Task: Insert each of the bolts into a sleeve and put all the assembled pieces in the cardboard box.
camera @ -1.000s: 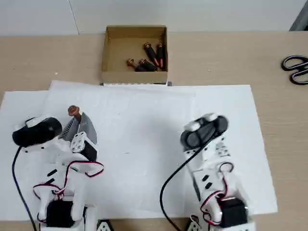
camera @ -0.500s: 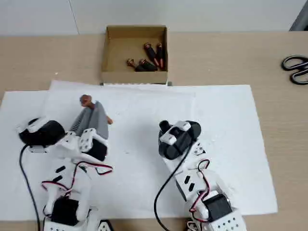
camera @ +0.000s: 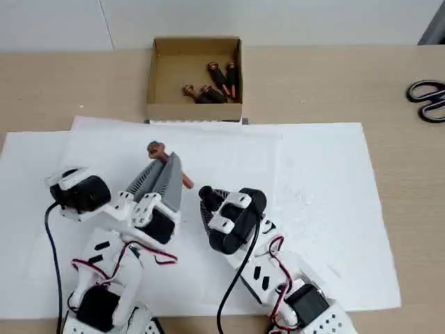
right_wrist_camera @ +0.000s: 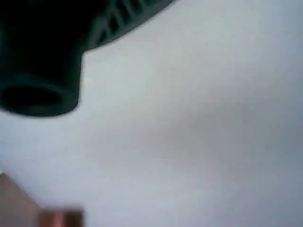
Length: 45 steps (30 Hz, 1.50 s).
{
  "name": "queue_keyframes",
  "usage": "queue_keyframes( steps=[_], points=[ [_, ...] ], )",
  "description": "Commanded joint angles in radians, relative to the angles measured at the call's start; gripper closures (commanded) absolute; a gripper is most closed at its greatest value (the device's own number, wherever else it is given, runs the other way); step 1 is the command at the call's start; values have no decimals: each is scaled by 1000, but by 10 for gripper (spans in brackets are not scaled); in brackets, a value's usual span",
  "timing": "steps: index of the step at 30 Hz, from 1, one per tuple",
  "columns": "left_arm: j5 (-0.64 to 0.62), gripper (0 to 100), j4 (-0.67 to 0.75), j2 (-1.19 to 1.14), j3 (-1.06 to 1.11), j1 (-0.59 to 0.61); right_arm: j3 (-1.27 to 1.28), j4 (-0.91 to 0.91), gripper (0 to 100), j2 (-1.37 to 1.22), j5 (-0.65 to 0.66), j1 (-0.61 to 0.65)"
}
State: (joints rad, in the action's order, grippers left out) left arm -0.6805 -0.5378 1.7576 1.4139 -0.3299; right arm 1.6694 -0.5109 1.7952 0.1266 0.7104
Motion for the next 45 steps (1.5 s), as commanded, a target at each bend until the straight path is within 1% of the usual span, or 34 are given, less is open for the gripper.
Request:
queue_keyframes(
  steps=[1,6,13,19,25,45],
  points=[
    [-6,994,29,8,-81,-34,14,22,995,18,0,7],
    [-5,994,23,8,-77,-40,14,22,995,18,-2,8],
    [-5,994,-51,8,-74,-40,9,28,995,18,-2,10],
    [-5,994,-48,8,-38,-40,2,30,995,19,-3,12],
    [-6,994,-49,8,-28,-40,-23,24,995,19,0,51],
    [-6,994,-49,11,59,-48,-66,28,995,18,2,51]
  ],
)
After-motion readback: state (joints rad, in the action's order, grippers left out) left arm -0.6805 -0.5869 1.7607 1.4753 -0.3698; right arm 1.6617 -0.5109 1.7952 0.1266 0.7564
